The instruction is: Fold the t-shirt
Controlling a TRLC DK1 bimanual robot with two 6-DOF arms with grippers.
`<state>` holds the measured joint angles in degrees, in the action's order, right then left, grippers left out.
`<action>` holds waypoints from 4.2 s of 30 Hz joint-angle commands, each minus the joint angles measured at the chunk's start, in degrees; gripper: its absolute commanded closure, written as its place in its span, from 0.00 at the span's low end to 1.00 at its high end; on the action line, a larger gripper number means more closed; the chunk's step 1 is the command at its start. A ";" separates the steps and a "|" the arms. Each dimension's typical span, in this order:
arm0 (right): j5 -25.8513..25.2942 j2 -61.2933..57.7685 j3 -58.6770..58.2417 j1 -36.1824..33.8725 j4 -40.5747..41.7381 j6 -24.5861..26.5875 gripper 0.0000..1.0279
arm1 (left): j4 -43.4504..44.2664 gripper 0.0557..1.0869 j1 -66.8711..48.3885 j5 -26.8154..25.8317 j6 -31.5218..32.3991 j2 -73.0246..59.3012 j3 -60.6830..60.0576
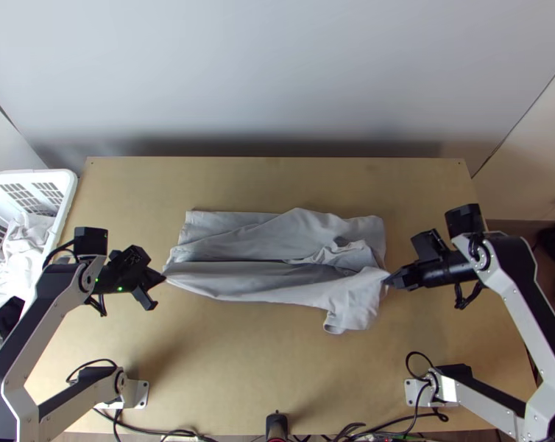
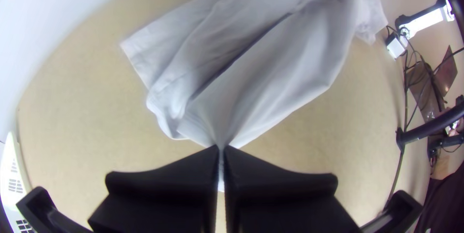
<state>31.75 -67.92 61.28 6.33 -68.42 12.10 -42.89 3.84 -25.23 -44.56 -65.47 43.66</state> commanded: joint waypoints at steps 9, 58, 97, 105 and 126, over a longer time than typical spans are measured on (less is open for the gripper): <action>-0.28 -7.05 8.60 -2.72 2.07 0.65 0.97 | 2.46 0.97 -0.50 0.01 6.85 -3.79 5.12; -6.96 -26.03 16.86 -1.23 25.62 -4.01 0.97 | 13.45 0.97 -5.33 7.57 12.83 -25.58 21.29; -14.17 -25.86 9.92 -0.26 33.97 -2.34 0.04 | 12.22 0.97 -4.71 14.60 8.61 -35.43 22.70; -6.35 -22.61 26.18 0.26 10.15 -9.72 0.05 | 12.22 0.97 -4.28 14.51 8.34 -35.07 22.70; 13.96 -31.92 19.32 15.91 -16.22 -5.51 0.05 | 12.22 0.97 -5.33 14.51 9.05 -34.63 22.87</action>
<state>42.57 -98.39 87.57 15.25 -82.41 3.55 -30.70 -1.28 -10.63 -35.59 -100.18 66.41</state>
